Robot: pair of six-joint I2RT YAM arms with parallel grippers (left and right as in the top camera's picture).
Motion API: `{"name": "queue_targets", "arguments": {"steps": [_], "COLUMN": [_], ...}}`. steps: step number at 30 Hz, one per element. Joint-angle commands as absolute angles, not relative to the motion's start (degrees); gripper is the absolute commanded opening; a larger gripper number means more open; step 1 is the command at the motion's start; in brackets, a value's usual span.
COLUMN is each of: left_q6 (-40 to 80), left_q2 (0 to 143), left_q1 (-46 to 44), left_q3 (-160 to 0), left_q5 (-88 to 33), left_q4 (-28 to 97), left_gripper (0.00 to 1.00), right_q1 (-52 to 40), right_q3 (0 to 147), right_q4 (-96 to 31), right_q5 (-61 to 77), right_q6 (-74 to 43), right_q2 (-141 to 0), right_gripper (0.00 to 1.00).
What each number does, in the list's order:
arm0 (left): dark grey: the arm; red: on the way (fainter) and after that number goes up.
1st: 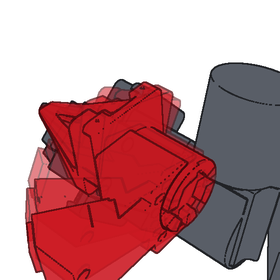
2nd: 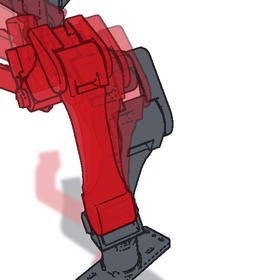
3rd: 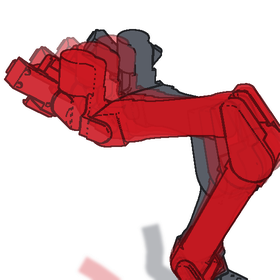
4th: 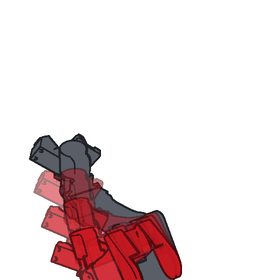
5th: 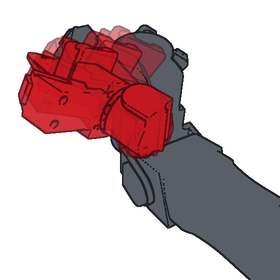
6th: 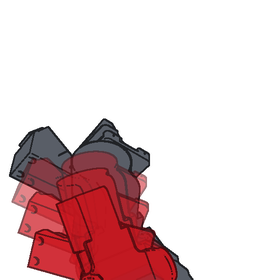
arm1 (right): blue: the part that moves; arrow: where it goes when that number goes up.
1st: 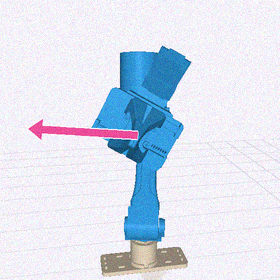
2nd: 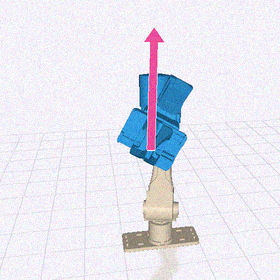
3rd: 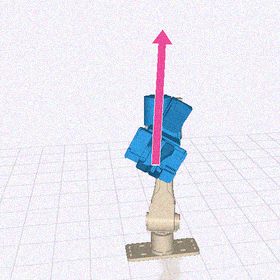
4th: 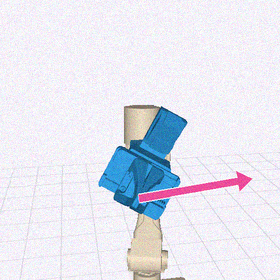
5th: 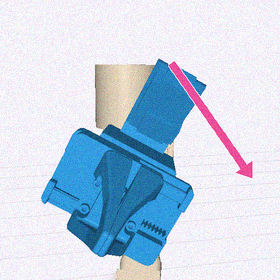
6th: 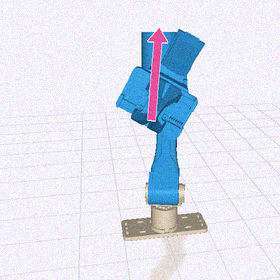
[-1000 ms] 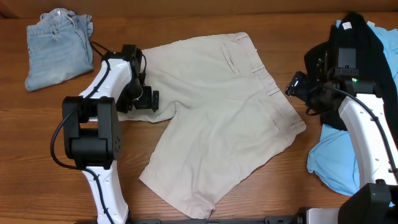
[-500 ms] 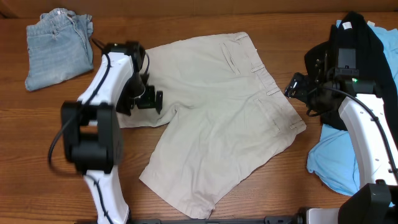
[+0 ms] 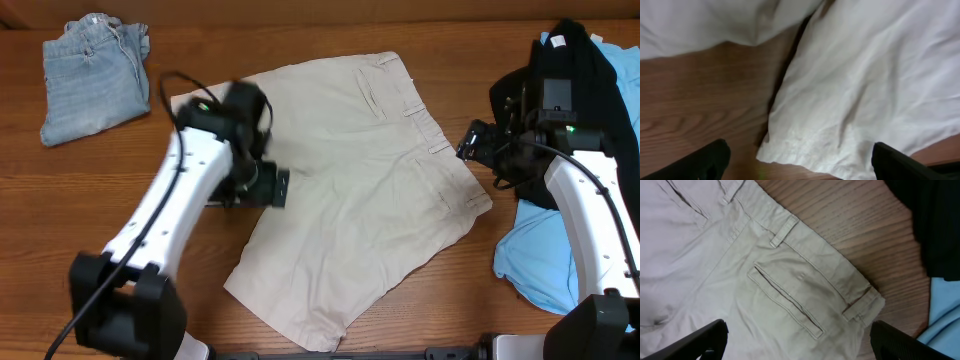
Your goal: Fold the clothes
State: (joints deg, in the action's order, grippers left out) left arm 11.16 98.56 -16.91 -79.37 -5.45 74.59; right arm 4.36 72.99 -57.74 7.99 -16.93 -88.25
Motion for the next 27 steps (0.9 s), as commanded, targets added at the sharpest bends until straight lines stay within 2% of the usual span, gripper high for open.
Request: {"name": "queue_targets", "arguments": {"steps": [1,6,14,16,18,22,23,24,25,27], "left_q6": [13.8,13.9,14.0,14.0,14.0,14.0,14.0,14.1,14.7,17.8], "left_q2": [98.8,98.9,99.0,99.0,99.0,99.0,99.0,99.0,99.0,99.0], "left_q1": [-17.3,-17.3,-17.3,-17.3,-17.3,-17.3,-17.3,-17.3,-17.2,-16.6], "left_q3": [-73.1,-67.0,-57.1,-54.7,-53.5,-52.5,-52.5,-52.5,-52.5,-52.5], "left_q5": [-6.1,-5.7,-5.9,-5.9,-5.9,-5.0,-3.9,-2.3,-0.4,4.5], "left_q4": [72.5,67.4,54.9,52.4,51.4,50.5,50.5,50.5,50.5,50.6], "left_gripper": [0.91,0.81,0.83,0.80,0.71,0.30,0.24,0.12,0.05,0.04], "right_q1": [4.1,4.1,4.1,4.1,4.1,4.1,4.1,4.1,4.1,4.1], "right_q3": [73.2,73.2,73.2,73.2,73.2,73.2,73.2,73.2,73.2,73.2], "right_q4": [-57.1,-56.4,-56.0,-55.9,-55.9,-55.8,-55.7,-55.7,-55.7,-55.7], "right_q5": [8.9,9.1,9.1,9.1,9.1,9.1,9.1,9.1,9.1,9.1], "right_q6": [-16.4,-16.4,-16.4,-16.4,-16.4,-16.4,-16.4,-16.4,-16.4,-16.4], "right_q2": [-87.5,-87.5,-87.5,-87.5,-87.5,-87.5,-87.5,-87.5,-87.5,-87.5], "right_gripper": [0.95,0.96,0.96,0.96,0.97,0.98,0.98,0.98,0.98,0.99]}}
